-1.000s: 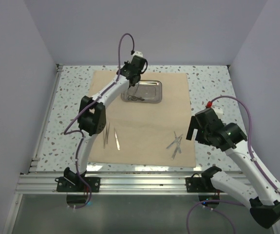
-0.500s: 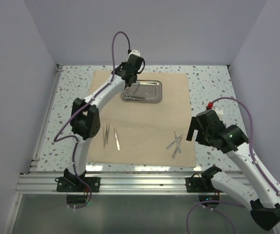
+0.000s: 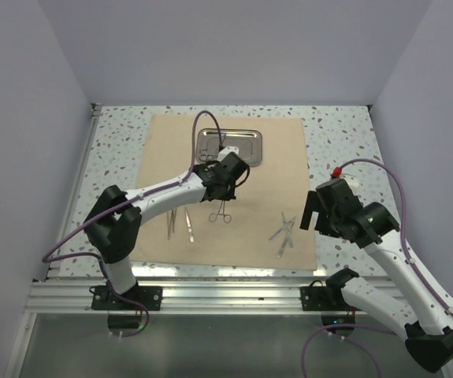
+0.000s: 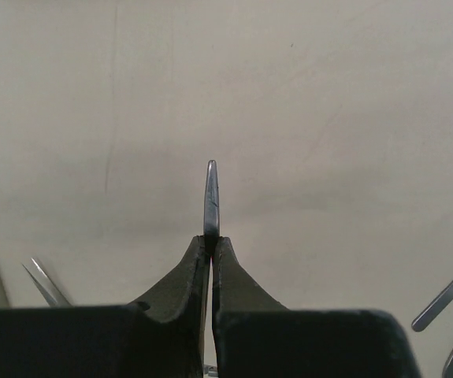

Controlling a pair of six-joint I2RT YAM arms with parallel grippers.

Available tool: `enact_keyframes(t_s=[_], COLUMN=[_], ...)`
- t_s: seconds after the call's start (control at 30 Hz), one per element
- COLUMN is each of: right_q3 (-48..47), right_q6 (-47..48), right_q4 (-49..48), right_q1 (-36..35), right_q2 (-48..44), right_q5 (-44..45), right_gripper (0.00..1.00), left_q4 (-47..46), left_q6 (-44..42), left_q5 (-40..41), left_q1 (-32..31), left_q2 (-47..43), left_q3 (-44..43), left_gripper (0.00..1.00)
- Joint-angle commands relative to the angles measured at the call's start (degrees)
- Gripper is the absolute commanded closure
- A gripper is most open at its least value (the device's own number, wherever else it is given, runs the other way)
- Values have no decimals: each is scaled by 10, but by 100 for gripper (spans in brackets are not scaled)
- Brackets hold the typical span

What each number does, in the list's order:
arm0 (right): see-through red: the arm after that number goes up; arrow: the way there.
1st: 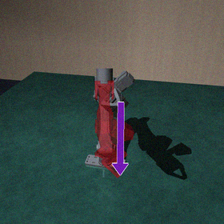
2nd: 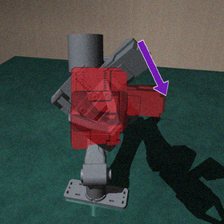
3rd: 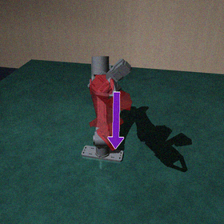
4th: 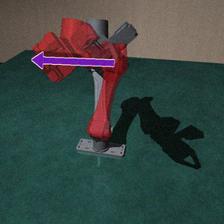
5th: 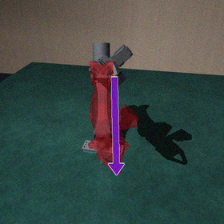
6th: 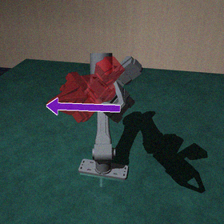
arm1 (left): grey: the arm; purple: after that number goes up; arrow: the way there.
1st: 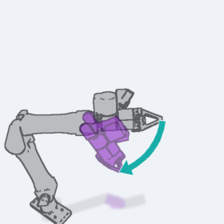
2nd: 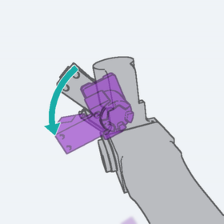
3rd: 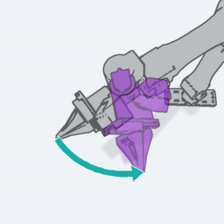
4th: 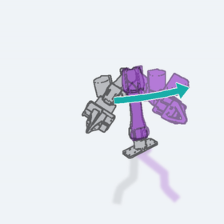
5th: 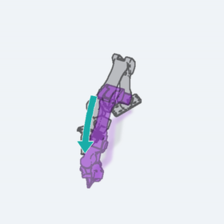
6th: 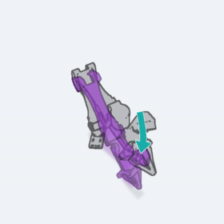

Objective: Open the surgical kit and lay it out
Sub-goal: Place the medical item in the surgical kit.

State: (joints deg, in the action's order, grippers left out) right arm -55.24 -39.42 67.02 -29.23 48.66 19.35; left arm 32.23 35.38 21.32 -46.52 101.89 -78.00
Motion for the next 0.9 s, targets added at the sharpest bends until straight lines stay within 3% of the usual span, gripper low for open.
enact_keyframes(t_s=[0.0, 0.17, 0.4, 0.43, 0.63, 0.77, 0.87], right_q3=[4, 10, 16, 17, 23, 23, 20], right_q6=[8, 8, 1, 0, -12, -18, -21], right_q4=[-17, -12, -1, -1, -1, -1, -1], right_q1=[0, 0, 1, 1, 1, 0, 0], right_q2=[-1, 4, -10, -12, -24, -28, -30], right_q5=[-19, -30, -29, -29, -22, -19, -12], right_gripper=[2, 2, 2, 2, 2, 2, 2], left_q4=[-31, -42, -38, -38, -11, 36, 35], left_q6=[87, 123, 141, 140, 115, 76, -2], left_q5=[-10, 13, -18, -22, -36, -16, 24], left_q1=[-15, -29, -42, -42, -49, -50, -46], left_q2=[-6, 3, 24, 24, 13, 21, 27], left_q3=[31, 50, 50, 50, 29, -18, -52], left_gripper=[100, 100, 100, 91, 64, 59, 59])
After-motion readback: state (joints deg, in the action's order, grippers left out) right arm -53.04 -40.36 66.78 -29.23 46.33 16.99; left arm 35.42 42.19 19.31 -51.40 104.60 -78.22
